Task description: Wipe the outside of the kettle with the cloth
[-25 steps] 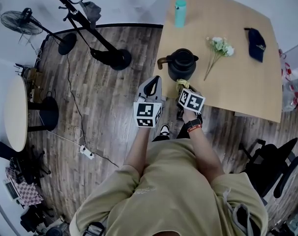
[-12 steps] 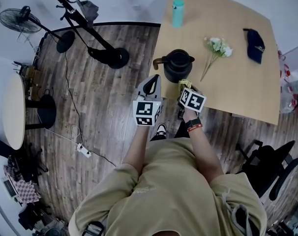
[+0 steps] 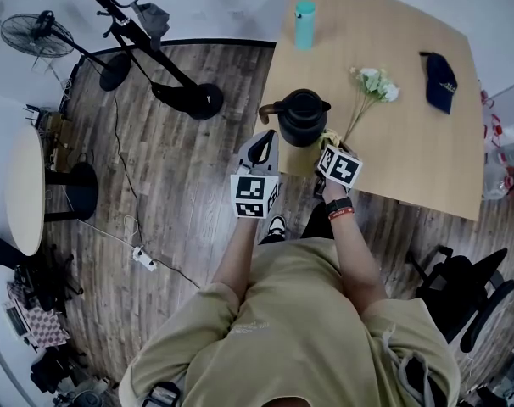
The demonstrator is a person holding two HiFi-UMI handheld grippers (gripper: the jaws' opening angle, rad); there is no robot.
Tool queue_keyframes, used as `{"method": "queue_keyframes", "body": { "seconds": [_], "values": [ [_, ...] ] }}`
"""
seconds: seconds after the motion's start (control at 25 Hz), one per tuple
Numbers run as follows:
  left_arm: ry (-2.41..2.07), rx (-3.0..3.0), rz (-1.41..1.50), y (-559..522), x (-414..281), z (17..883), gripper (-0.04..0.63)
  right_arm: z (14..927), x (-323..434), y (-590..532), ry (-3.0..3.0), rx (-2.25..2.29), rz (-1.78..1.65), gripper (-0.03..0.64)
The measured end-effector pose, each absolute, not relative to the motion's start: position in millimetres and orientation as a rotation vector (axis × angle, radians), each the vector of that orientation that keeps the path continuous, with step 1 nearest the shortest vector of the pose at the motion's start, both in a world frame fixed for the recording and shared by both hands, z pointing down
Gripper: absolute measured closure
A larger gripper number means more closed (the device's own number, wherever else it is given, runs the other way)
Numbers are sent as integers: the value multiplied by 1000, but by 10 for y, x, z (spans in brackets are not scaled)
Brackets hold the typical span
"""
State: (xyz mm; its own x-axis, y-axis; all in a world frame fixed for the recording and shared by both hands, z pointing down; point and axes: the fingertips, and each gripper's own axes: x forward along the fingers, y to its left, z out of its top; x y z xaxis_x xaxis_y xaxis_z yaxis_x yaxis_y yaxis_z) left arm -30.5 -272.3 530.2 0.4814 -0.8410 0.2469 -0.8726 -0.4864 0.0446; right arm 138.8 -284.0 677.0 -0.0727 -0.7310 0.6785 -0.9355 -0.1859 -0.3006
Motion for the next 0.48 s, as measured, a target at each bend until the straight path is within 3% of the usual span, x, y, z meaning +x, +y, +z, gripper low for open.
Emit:
{"method": "queue_keyframes", "body": {
  "seconds": [0.48],
  "values": [
    [-1503, 2548, 296, -2681, -307, 5301, 574, 6826, 1498, -2953, -1835, 1907, 1082, 482]
  ]
}}
